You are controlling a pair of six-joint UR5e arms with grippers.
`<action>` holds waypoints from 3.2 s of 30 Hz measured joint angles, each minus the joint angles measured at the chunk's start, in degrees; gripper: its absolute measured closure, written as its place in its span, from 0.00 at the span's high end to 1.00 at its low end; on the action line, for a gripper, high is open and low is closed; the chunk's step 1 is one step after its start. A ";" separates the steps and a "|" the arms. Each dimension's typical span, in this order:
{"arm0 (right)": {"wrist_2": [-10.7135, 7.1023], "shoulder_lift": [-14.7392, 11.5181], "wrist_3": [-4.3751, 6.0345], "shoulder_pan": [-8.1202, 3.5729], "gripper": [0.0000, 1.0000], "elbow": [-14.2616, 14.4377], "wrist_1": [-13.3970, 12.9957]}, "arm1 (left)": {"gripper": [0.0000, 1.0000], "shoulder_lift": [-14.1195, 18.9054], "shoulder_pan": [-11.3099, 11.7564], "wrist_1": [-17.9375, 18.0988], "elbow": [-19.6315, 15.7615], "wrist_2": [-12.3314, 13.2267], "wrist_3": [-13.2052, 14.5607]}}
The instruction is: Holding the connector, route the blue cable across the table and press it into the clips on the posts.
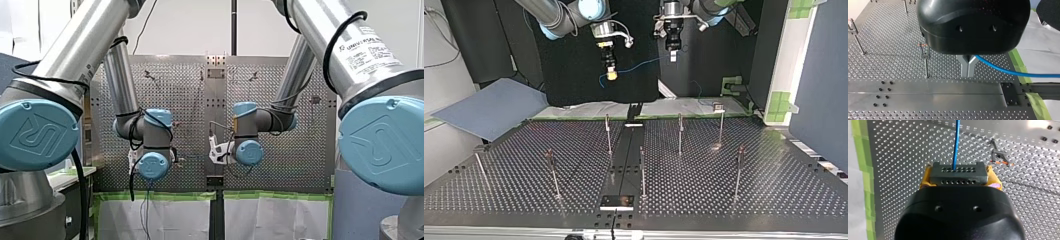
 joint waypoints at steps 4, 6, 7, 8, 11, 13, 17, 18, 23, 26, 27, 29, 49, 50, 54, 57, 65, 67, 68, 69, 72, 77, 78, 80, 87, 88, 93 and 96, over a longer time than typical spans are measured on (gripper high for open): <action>0.00 0.00 0.00 0.00 0.00 0.00 1.78 | 0.00 -0.02 -0.01 0.00 0.00 0.00 0.01; 0.00 0.00 0.00 0.00 0.00 0.00 2.63 | 0.00 -0.02 -0.02 0.00 0.00 0.00 0.01; 0.00 0.00 0.00 0.00 0.00 0.00 2.88 | 0.00 0.03 -0.08 0.04 0.00 0.02 -0.02; -0.02 0.03 -0.03 0.02 0.00 -0.03 2.99 | 0.00 0.17 -0.19 0.08 0.00 0.04 -0.08; -0.16 0.20 -0.06 0.20 0.00 -0.65 3.32 | 0.00 1.26 -0.28 -0.30 0.53 0.06 -0.72; -0.17 -0.24 0.24 0.49 0.00 -1.38 3.83 | 0.00 2.33 -0.23 -1.10 0.87 0.09 -1.58; -1.08 -1.78 1.11 1.01 0.00 -2.41 4.81 | 0.00 4.23 0.10 -2.85 1.20 0.10 -2.48; -1.54 -2.33 1.45 1.11 0.00 -2.77 5.03 | 0.00 4.70 0.24 -3.29 1.33 0.07 -2.47; -3.95 -4.84 3.44 1.54 0.00 -4.99 6.85 | 0.00 7.25 1.41 -5.84 3.01 -1.12 -2.52; -5.39 -6.10 4.25 1.90 0.00 -6.41 8.23 | 0.00 8.67 2.16 -7.23 4.29 -2.39 -2.51; -5.78 -6.32 4.50 2.00 0.00 -6.80 8.60 | 0.00 9.09 2.38 -7.68 4.68 -2.79 -2.47; -6.60 -6.56 5.03 2.16 0.00 -7.62 9.42 | 0.00 10.10 2.89 -8.67 5.55 -3.79 -2.23; -15.56 -6.70 9.45 2.04 0.00 -17.73 19.52 | 0.00 20.16 6.80 -18.77 8.70 -13.83 0.19; -15.66 -6.70 9.46 2.11 0.00 -18.19 19.98 | 0.00 20.63 6.97 -19.20 8.84 -14.30 0.24; -15.80 -6.69 9.36 2.48 0.00 -20.14 21.94 | 0.00 22.44 7.65 -21.01 9.68 -16.05 0.46; -15.82 -6.72 9.21 2.86 0.00 -21.77 23.57 | 0.00 23.69 8.07 -22.29 10.55 -16.43 0.86; -15.89 -6.85 9.11 3.57 0.00 -25.43 27.23 | 0.00 27.61 9.44 -26.19 13.46 -15.56 1.33; -15.93 -6.85 9.09 3.67 0.00 -26.46 28.25 | 0.00 28.72 9.90 -27.31 14.28 -15.15 1.24; -15.96 -6.85 9.08 3.70 0.00 -26.90 28.69 | 0.00 29.17 10.11 -27.77 14.63 -14.89 1.15; -15.99 -6.85 9.08 3.72 0.00 -27.32 29.13 | 0.00 29.59 10.32 -28.17 14.97 -14.60 1.03; -16.05 -6.87 9.06 3.76 0.00 -28.87 30.66 | 0.00 30.92 11.12 -29.51 16.15 -13.48 0.24; -16.12 -6.86 9.12 3.79 0.00 -31.08 32.88 | 0.00 33.14 13.10 -31.72 17.23 -11.33 -1.05; -16.18 -6.86 9.13 3.83 0.00 -31.75 33.56 | 0.00 33.58 13.54 -32.14 17.30 -10.89 -1.09; -16.33 -6.86 9.13 3.87 0.00 -32.63 34.43 | 0.00 34.53 14.63 -33.28 17.37 -9.78 -0.83; -16.60 -6.85 9.03 4.77 0.00 -36.76 38.57 | 0.00 33.88 18.28 -36.94 17.55 -6.13 1.02; -16.60 -6.85 9.05 4.99 0.00 -37.40 39.19 | 0.00 33.35 18.93 -37.55 17.72 -5.48 1.28; -16.50 -6.85 9.18 5.78 0.00 -40.03 41.83 | 0.00 32.01 21.46 -39.46 18.76 -2.94 0.51; -16.46 -6.80 9.33 6.19 0.00 -41.57 43.36 | 0.00 31.80 23.21 -39.85 19.90 -1.20 -1.02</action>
